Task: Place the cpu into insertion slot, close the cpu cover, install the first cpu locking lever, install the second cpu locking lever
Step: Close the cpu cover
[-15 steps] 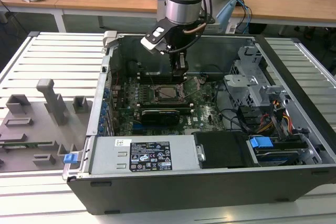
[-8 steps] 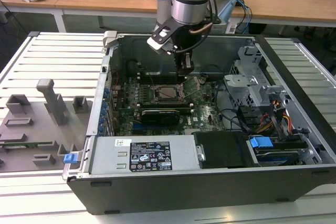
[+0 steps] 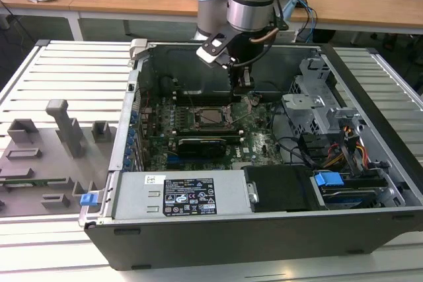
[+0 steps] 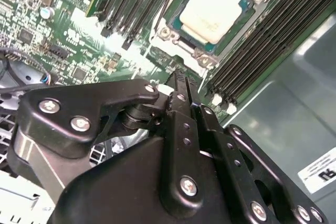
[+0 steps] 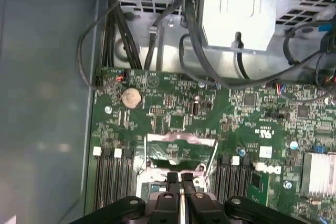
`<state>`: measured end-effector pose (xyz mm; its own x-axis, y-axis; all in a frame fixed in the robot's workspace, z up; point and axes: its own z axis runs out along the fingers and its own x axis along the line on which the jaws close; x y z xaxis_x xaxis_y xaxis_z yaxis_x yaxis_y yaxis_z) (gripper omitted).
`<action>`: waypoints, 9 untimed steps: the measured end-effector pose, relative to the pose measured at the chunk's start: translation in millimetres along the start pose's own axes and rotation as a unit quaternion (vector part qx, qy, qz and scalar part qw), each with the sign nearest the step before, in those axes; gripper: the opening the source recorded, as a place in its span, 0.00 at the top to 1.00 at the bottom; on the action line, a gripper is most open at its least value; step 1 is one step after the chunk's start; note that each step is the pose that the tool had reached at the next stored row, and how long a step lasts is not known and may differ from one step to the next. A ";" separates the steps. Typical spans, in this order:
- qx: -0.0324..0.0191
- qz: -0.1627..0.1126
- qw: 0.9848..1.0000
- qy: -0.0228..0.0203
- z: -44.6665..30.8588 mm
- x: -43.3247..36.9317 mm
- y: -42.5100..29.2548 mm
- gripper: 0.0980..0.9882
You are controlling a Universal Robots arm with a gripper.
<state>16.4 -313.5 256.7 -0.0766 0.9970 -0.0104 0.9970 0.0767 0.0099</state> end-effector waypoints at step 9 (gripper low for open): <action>0.000 -0.007 1.000 0.000 0.4 -1.6 22.3 0.93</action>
<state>38.7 -313.4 256.6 -0.0896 0.9959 -0.0104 0.9959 0.0897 0.0097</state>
